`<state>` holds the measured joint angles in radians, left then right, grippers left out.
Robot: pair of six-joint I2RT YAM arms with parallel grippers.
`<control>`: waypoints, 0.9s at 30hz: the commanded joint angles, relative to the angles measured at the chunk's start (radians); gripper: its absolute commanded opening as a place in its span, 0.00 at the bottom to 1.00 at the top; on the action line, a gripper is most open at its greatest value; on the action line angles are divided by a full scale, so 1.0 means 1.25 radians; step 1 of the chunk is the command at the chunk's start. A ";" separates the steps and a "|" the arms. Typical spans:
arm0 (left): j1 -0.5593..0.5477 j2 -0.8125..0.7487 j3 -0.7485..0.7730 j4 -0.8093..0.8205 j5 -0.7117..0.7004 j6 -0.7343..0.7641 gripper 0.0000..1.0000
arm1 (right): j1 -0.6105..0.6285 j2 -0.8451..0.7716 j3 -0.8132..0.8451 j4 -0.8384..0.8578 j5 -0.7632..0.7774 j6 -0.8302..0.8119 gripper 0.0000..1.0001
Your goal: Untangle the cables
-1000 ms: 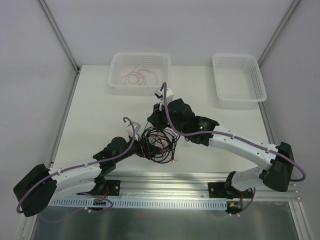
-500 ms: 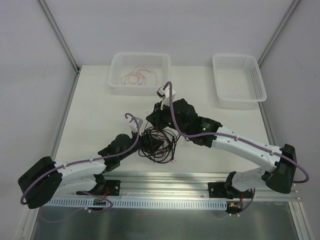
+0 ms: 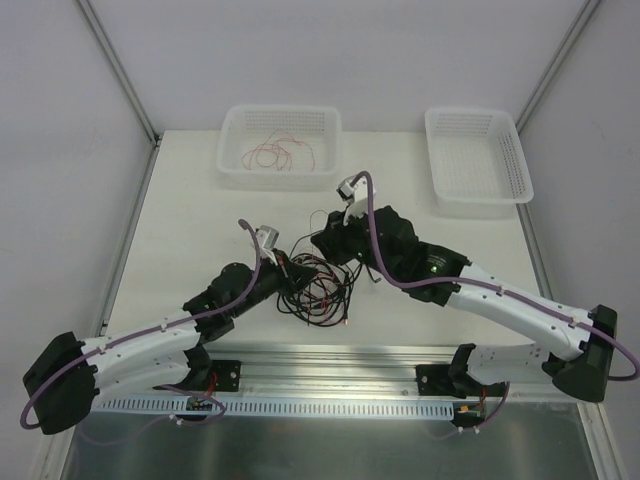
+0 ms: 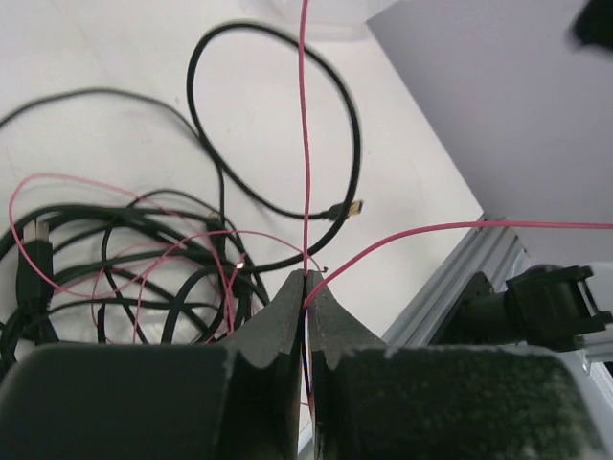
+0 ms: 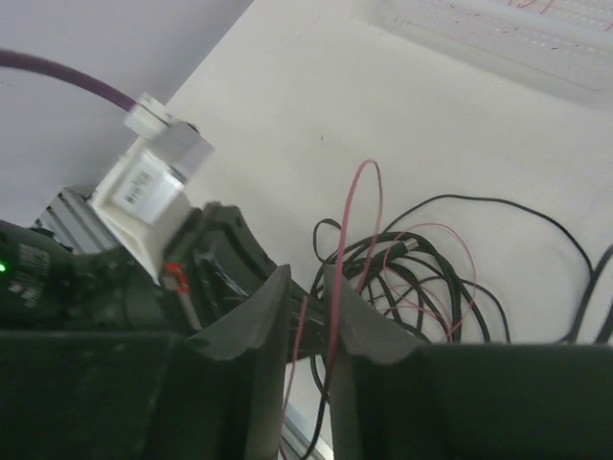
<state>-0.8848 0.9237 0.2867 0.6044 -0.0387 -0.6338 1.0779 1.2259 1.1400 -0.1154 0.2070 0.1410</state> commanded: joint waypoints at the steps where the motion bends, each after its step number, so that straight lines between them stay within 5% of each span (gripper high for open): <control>1: -0.009 -0.082 0.090 -0.124 -0.040 0.050 0.00 | 0.009 -0.079 -0.008 -0.035 0.041 -0.019 0.25; 4: -0.008 -0.118 0.148 -0.218 -0.071 0.091 0.00 | 0.009 -0.115 -0.003 -0.085 0.047 -0.040 0.31; 5: -0.008 -0.123 0.179 -0.238 -0.088 0.110 0.00 | 0.009 -0.124 -0.001 -0.095 0.031 -0.046 0.46; 8: -0.008 -0.125 0.239 -0.296 -0.106 0.155 0.00 | 0.009 -0.166 0.001 -0.148 -0.012 -0.066 0.70; 13: -0.006 -0.094 0.375 -0.373 -0.135 0.219 0.00 | 0.014 -0.275 -0.005 -0.230 -0.062 -0.084 0.92; 16: -0.003 -0.058 0.473 -0.428 -0.152 0.280 0.00 | 0.014 -0.346 -0.008 -0.274 -0.107 -0.104 1.00; 27: 0.144 0.131 0.836 -0.544 -0.061 0.390 0.00 | 0.015 -0.577 -0.108 -0.378 -0.114 -0.185 0.97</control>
<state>-0.7437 1.0279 1.2209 -0.0380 -0.1677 -0.2211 1.0912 0.5457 1.0565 -0.5419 0.0589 -0.0547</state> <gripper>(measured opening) 0.007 0.969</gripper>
